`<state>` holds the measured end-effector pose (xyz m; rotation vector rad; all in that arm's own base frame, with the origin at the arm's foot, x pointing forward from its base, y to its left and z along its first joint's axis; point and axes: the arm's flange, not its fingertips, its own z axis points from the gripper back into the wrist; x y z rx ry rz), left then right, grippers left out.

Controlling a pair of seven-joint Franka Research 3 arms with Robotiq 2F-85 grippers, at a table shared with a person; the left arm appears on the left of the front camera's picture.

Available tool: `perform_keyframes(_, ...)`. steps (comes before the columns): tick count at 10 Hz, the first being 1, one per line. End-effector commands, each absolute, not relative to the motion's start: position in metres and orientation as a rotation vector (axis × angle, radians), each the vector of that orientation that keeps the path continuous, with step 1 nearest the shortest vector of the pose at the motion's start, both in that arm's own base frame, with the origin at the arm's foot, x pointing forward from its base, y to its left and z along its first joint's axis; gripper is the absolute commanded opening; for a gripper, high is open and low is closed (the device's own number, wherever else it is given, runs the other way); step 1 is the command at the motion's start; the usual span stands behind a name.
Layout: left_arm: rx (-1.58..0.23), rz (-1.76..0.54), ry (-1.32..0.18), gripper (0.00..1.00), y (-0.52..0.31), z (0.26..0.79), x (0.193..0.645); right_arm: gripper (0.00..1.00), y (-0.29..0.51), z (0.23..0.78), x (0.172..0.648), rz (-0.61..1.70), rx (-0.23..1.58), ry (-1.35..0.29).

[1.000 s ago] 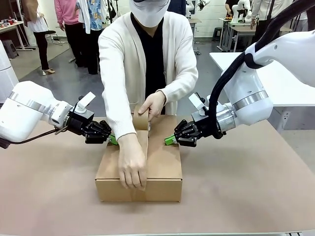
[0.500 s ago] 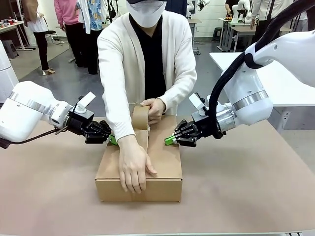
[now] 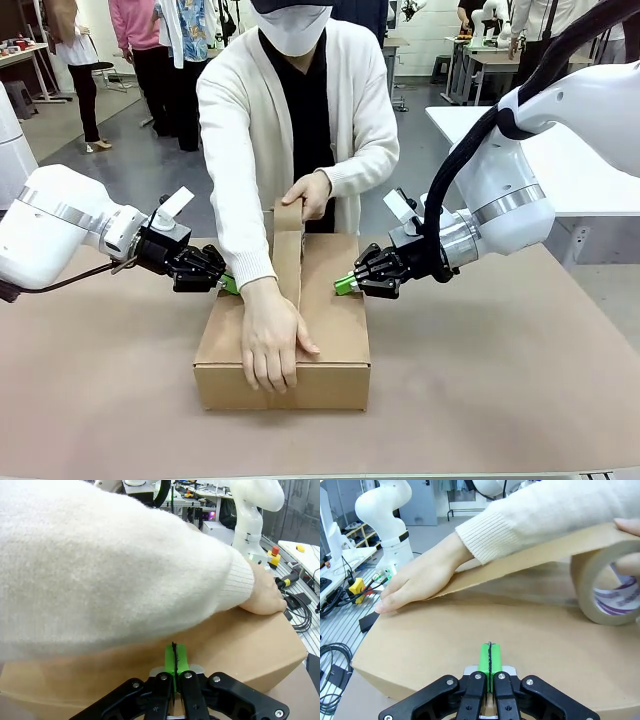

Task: Wrap the clocks to prevent damage.
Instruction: After the human seals the box with tape, release both hands from the side flaps of the Package Box.

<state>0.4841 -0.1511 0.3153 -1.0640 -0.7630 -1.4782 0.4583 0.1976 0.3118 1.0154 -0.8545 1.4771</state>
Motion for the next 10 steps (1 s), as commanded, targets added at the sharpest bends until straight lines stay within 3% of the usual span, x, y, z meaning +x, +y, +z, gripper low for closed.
perform_keyframes(1, -1.053, -1.474, -0.759, 0.0, -0.1513, 0.3105, 0.4839, 0.01, 0.1979, 0.3084, 0.4578, 1.459, 1.01, -0.856)
perform_keyframes(10, -1.053, -1.474, -0.759, 0.0, -0.1513, 0.3105, 0.4839, 0.01, 0.1979, 0.3084, 0.4578, 1.459, 1.01, -0.856)
